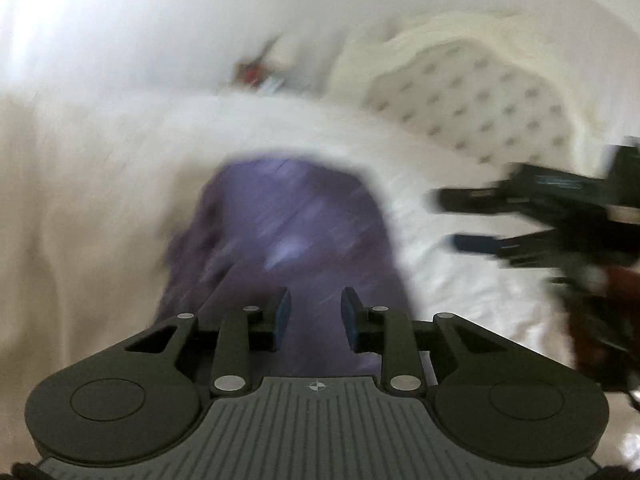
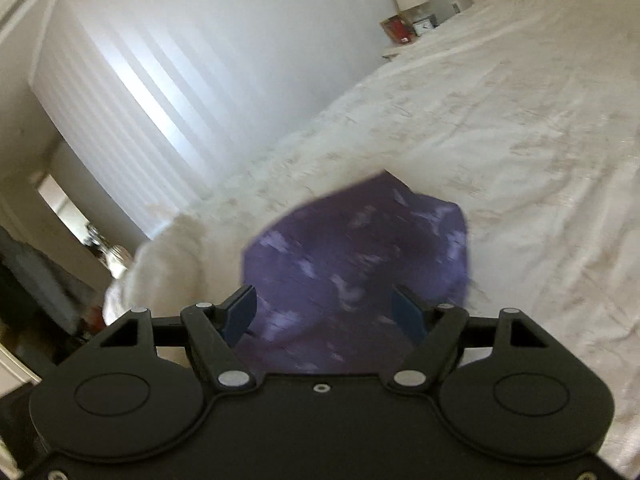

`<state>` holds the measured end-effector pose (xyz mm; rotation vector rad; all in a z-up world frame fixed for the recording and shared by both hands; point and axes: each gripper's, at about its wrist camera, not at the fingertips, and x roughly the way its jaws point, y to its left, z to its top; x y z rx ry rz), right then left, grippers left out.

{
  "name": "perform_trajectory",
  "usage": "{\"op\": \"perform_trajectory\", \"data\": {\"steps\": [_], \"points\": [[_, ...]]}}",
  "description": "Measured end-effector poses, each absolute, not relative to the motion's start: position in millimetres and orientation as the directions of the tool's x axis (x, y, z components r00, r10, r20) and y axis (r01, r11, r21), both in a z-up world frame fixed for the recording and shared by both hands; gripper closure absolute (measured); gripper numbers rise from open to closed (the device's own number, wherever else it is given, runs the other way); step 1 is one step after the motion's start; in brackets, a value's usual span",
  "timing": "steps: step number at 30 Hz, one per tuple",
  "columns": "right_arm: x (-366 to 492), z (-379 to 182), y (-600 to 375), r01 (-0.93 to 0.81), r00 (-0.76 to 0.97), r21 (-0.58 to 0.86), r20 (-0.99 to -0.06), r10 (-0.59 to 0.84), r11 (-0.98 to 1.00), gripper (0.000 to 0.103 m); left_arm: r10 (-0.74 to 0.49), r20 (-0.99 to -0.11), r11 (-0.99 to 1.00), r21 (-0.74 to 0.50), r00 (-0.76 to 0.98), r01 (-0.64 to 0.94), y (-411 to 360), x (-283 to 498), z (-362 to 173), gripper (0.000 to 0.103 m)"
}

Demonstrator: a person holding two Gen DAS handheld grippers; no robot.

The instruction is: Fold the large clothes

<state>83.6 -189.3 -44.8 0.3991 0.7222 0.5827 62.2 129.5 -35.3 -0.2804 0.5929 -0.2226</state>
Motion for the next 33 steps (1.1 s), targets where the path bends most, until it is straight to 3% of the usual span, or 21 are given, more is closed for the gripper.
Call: {"op": "perform_trajectory", "data": {"steps": [2, 5, 9, 17, 25, 28, 33], "points": [[81, -44, -192, -0.369, 0.61, 0.479, -0.521, 0.597, 0.796, 0.026, -0.292, -0.571, 0.926, -0.371, 0.767, 0.077, 143, 61, -61, 0.078], [78, -46, -180, -0.425, 0.613, 0.386, -0.543, 0.574, 0.819, 0.027, -0.314, -0.56, 0.899, -0.434, 0.767, 0.051, 154, 54, -82, 0.079], [76, -47, -149, -0.515, 0.626, 0.262, -0.536, 0.566, 0.817, 0.045, -0.319, -0.552, 0.896, -0.44, 0.771, 0.055, 153, 58, -81, 0.08], [92, -40, -74, -0.662, 0.591, 0.094, -0.545, 0.595, 0.744, 0.048, -0.308, -0.538, 0.903, -0.426, 0.785, 0.062, 158, 48, -87, 0.08], [174, -84, -55, -0.518, 0.646, 0.027, -0.643, 0.411, 0.855, 0.057, -0.308, -0.525, 0.897, -0.437, 0.793, 0.059, 161, 43, -87, 0.08], [191, -101, -67, -0.453, 0.642, 0.08, -0.662, 0.387, 0.888, 0.074, -0.311, -0.518, 0.891, -0.451, 0.797, 0.054, 163, 41, -89, 0.08], [189, -122, -76, -0.431, 0.661, 0.09, -0.646, 0.381, 0.898, 0.078, -0.311, -0.515, 0.884, -0.464, 0.799, 0.045, 163, 41, -91, 0.08]]}}
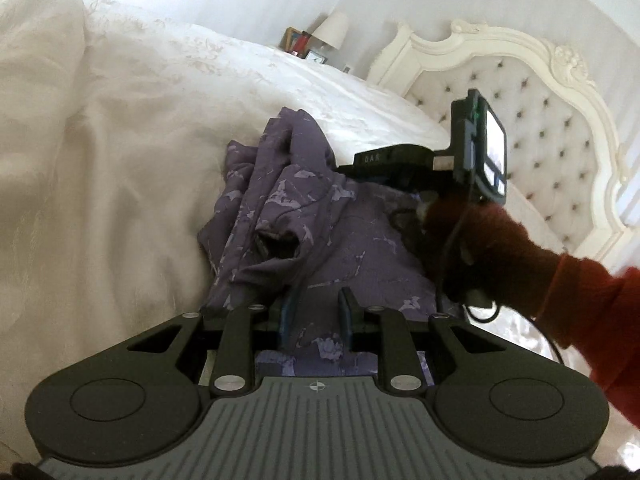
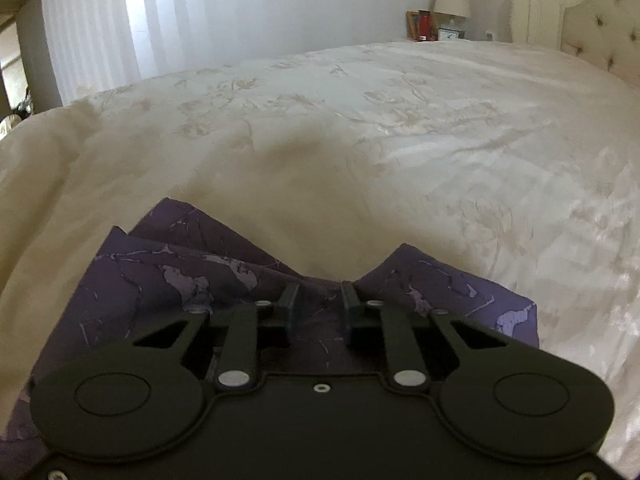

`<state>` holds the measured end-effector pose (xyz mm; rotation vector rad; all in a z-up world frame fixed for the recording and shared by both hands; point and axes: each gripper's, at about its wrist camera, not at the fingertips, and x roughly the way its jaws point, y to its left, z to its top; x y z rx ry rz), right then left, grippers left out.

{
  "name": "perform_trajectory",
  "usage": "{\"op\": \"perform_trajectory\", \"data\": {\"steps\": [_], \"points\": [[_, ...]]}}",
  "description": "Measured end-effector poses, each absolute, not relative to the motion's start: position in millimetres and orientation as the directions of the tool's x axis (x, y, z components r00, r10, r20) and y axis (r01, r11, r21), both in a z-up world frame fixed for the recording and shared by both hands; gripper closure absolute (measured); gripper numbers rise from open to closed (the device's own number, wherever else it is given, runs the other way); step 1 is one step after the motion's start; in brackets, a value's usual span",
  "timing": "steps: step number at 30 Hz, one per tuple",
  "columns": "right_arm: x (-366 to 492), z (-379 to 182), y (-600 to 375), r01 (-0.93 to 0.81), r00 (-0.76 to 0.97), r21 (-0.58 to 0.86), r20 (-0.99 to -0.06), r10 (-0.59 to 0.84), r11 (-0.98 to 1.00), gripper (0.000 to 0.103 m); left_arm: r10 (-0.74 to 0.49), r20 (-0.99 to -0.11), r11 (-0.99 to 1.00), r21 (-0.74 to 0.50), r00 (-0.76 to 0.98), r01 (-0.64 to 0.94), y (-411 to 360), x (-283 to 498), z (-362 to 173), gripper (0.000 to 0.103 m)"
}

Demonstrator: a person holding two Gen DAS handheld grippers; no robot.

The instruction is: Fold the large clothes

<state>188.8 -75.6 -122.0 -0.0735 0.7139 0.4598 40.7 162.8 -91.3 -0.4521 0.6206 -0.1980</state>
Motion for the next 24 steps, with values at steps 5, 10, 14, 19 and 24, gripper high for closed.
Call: {"op": "perform_trajectory", "data": {"steps": [5, 10, 14, 19, 24], "points": [[183, -108, -82, -0.469, 0.651, 0.129, -0.619, 0.44, 0.874, 0.059, -0.28, -0.494, 0.912, -0.403, 0.823, 0.068, 158, 35, -82, 0.08], [151, -78, -93, -0.58, 0.654, 0.146, -0.502, 0.565, 0.801, 0.033, -0.223, -0.419, 0.944, -0.319, 0.88, 0.088, 152, 28, -69, 0.078], [136, -56, -81, -0.682, 0.619, 0.092, -0.455, 0.64, 0.725, 0.033, -0.213, -0.419, 0.951, -0.295, 0.883, 0.089, 149, 37, -69, 0.077], [146, -45, -45, -0.787, 0.513, 0.053, -0.497, 0.7, 0.615, 0.033, -0.205, -0.408, 0.961, -0.258, 0.89, 0.103, 144, 33, -68, 0.075], [162, -52, -11, -0.85, 0.412, 0.025, -0.592, 0.693, 0.527, 0.034, -0.211, -0.406, 0.955, -0.278, 0.889, 0.1, 148, 31, -70, 0.075]]}}
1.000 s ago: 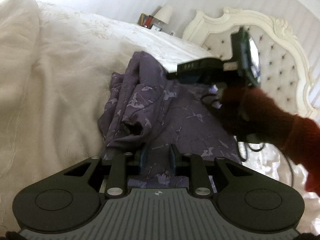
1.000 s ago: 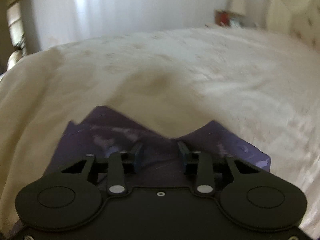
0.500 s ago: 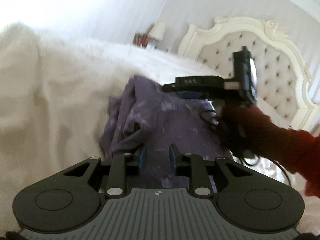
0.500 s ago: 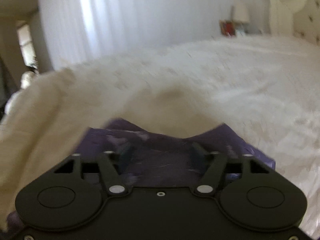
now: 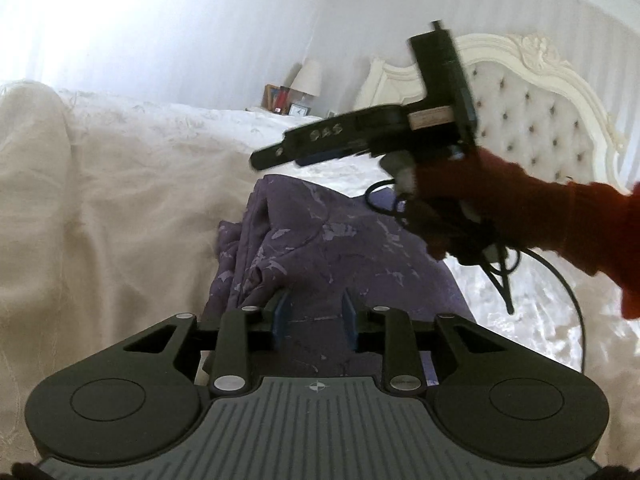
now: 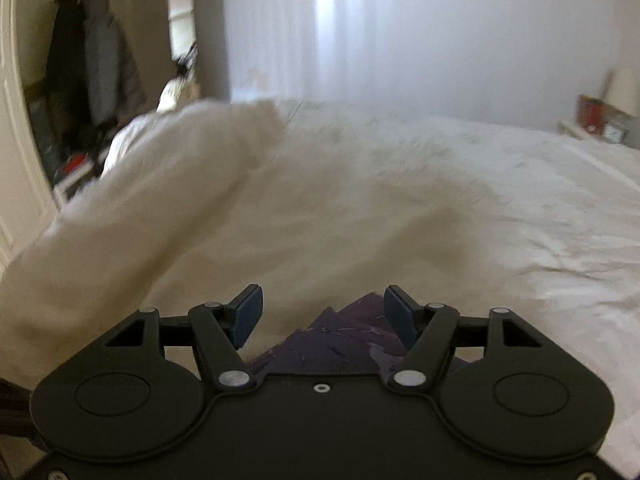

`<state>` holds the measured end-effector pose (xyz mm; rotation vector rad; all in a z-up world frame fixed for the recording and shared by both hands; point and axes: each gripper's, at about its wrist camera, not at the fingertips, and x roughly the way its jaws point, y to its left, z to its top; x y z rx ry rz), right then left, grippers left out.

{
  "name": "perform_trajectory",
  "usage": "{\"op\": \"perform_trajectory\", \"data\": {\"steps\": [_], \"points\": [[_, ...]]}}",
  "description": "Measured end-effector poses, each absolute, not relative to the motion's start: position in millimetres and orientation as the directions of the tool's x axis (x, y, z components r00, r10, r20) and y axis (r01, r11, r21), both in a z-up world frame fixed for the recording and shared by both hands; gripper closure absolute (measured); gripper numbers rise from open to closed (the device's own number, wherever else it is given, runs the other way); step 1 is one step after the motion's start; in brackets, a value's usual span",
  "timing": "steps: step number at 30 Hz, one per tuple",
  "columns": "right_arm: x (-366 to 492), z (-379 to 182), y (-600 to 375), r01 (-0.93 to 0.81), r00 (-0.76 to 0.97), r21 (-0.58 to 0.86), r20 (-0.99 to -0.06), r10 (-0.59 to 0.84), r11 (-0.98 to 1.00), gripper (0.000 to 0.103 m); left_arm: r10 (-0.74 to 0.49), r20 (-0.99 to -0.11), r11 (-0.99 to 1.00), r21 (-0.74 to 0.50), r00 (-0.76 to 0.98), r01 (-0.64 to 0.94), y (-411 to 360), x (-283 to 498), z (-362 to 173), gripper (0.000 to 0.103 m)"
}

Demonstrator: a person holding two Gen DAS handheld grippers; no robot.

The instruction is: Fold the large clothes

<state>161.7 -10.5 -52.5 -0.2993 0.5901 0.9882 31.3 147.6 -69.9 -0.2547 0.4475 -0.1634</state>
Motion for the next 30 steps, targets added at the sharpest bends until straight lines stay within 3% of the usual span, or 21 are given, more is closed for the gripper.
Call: {"op": "perform_trajectory", "data": {"steps": [2, 4, 5, 10, 13, 15, 18, 21, 26, 28, 29, 30], "points": [[164, -58, -6, -0.863, 0.386, 0.014, -0.625, 0.679, 0.504, 0.037, -0.196, -0.394, 0.96, -0.263, 0.898, 0.094, 146, 29, -68, 0.075], [166, -62, -3, -0.877, 0.356, 0.01, -0.657, 0.664, 0.48, 0.059, -0.183, -0.373, 0.965, -0.246, 0.909, 0.094, 145, 25, -65, 0.073], [166, -64, -2, -0.882, 0.346, 0.004, -0.674, 0.653, 0.472, 0.076, -0.181, -0.364, 0.966, -0.242, 0.913, 0.095, 144, 22, -63, 0.07], [160, -67, -9, -0.882, 0.35, 0.0, -0.669, 0.656, 0.471, 0.082, -0.173, -0.355, 0.967, -0.239, 0.919, 0.089, 143, 26, -64, 0.066], [157, -66, -15, -0.869, 0.381, -0.009, -0.65, 0.657, 0.495, 0.085, -0.201, -0.405, 0.958, -0.27, 0.892, 0.093, 147, 36, -70, 0.066], [158, -67, -12, -0.86, 0.408, -0.035, -0.647, 0.644, 0.509, 0.087, -0.228, -0.483, 0.946, -0.316, 0.845, 0.075, 150, 46, -80, 0.099], [160, -71, -2, -0.849, 0.439, -0.069, -0.642, 0.628, 0.523, 0.092, -0.253, -0.525, 0.918, -0.396, 0.813, 0.03, 161, 51, -91, 0.102], [166, -76, 6, -0.823, 0.48, -0.089, -0.636, 0.604, 0.56, 0.1, -0.242, -0.532, 0.928, -0.372, 0.811, 0.033, 158, 50, -92, 0.102], [189, -86, 0, -0.728, 0.551, -0.055, -0.641, 0.535, 0.683, 0.099, -0.233, -0.535, 0.931, -0.364, 0.812, 0.028, 156, 44, -94, 0.102], [189, -80, -12, -0.699, 0.581, -0.018, -0.598, 0.552, 0.715, 0.094, -0.242, -0.522, 0.927, -0.373, 0.818, 0.036, 158, 41, -92, 0.101], [189, -75, -19, -0.677, 0.599, 0.003, -0.579, 0.553, 0.736, 0.078, -0.247, -0.515, 0.925, -0.378, 0.821, 0.041, 158, 41, -91, 0.098], [188, -69, -27, -0.655, 0.615, 0.031, -0.559, 0.557, 0.755, 0.053, -0.253, -0.507, 0.923, -0.381, 0.824, 0.049, 159, 40, -91, 0.091]]}}
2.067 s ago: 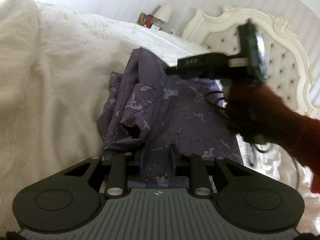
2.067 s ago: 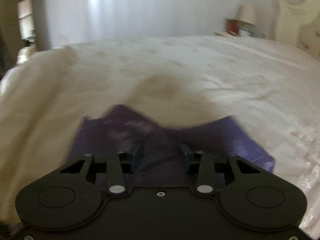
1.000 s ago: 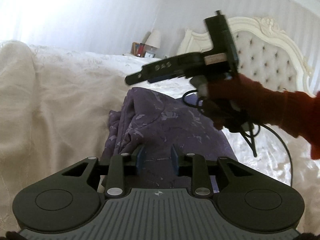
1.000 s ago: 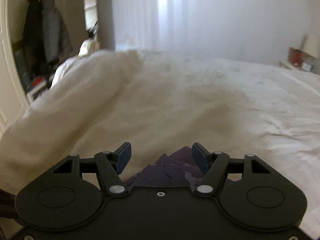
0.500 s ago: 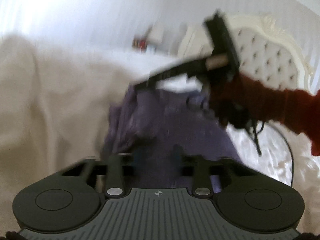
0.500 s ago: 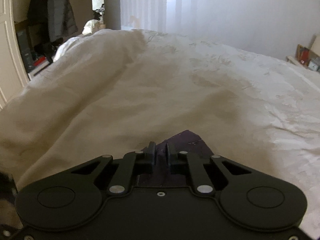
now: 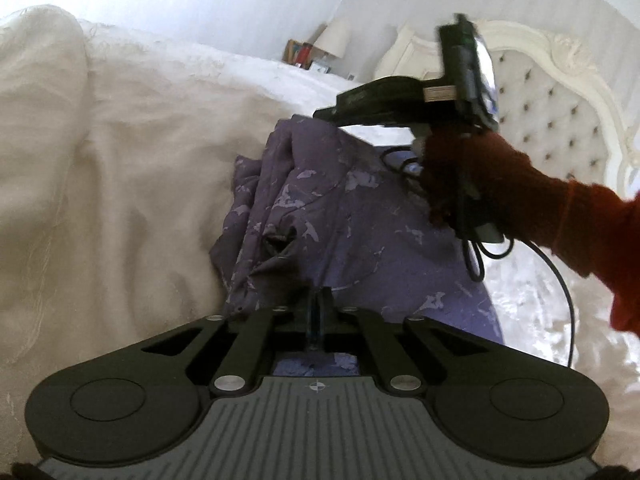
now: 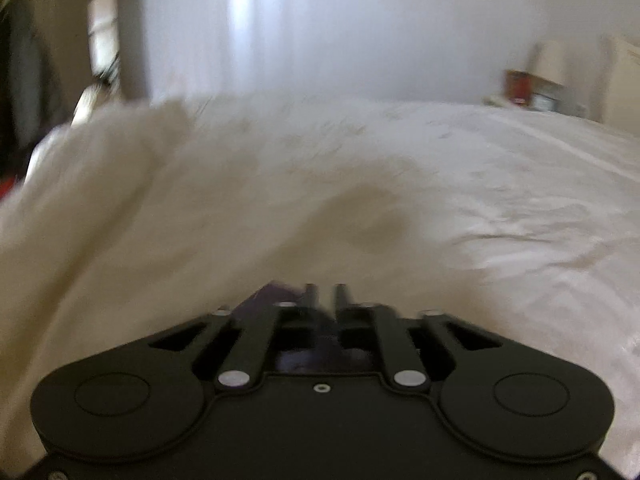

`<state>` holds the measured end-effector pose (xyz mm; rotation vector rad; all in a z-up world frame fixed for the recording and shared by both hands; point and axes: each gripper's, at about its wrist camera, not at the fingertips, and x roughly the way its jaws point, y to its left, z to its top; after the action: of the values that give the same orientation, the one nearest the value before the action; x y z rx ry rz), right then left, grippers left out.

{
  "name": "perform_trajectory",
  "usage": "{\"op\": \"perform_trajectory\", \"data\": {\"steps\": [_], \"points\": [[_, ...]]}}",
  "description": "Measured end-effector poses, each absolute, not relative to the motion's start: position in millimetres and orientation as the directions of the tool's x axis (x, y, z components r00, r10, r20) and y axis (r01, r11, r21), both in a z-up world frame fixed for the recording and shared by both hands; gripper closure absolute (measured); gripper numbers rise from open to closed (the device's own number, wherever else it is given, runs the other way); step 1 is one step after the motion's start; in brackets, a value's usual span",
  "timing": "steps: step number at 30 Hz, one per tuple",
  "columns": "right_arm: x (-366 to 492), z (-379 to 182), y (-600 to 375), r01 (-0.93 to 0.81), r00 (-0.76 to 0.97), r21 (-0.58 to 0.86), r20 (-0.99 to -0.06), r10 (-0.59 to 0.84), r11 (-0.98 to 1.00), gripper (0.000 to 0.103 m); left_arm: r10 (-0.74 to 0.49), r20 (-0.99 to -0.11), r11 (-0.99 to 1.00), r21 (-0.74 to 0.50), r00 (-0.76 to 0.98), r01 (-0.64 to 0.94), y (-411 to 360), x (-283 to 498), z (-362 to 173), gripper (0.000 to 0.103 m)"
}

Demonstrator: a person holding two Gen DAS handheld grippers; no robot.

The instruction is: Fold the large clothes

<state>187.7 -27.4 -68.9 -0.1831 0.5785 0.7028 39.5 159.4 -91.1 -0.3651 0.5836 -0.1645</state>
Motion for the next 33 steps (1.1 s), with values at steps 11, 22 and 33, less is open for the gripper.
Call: {"op": "perform_trajectory", "data": {"steps": [11, 22, 33], "points": [[144, -46, -171, -0.45, 0.706, 0.312, -0.448, 0.548, 0.836, 0.0, -0.247, -0.401, 0.942, -0.314, 0.882, 0.122, 150, 31, -44, 0.002], [140, -125, -242, -0.236, 0.601, 0.639, -0.496, 0.626, 0.732, 0.0, -0.352, -0.607, 0.862, -0.506, 0.713, -0.006, 188, 93, -77, 0.0], [170, -169, -206, -0.268, 0.488, 0.791, -0.381, 0.785, 0.55, 0.0, -0.541, -0.609, 0.747, -0.665, 0.58, -0.002, 196, 129, -118, 0.001]]}}
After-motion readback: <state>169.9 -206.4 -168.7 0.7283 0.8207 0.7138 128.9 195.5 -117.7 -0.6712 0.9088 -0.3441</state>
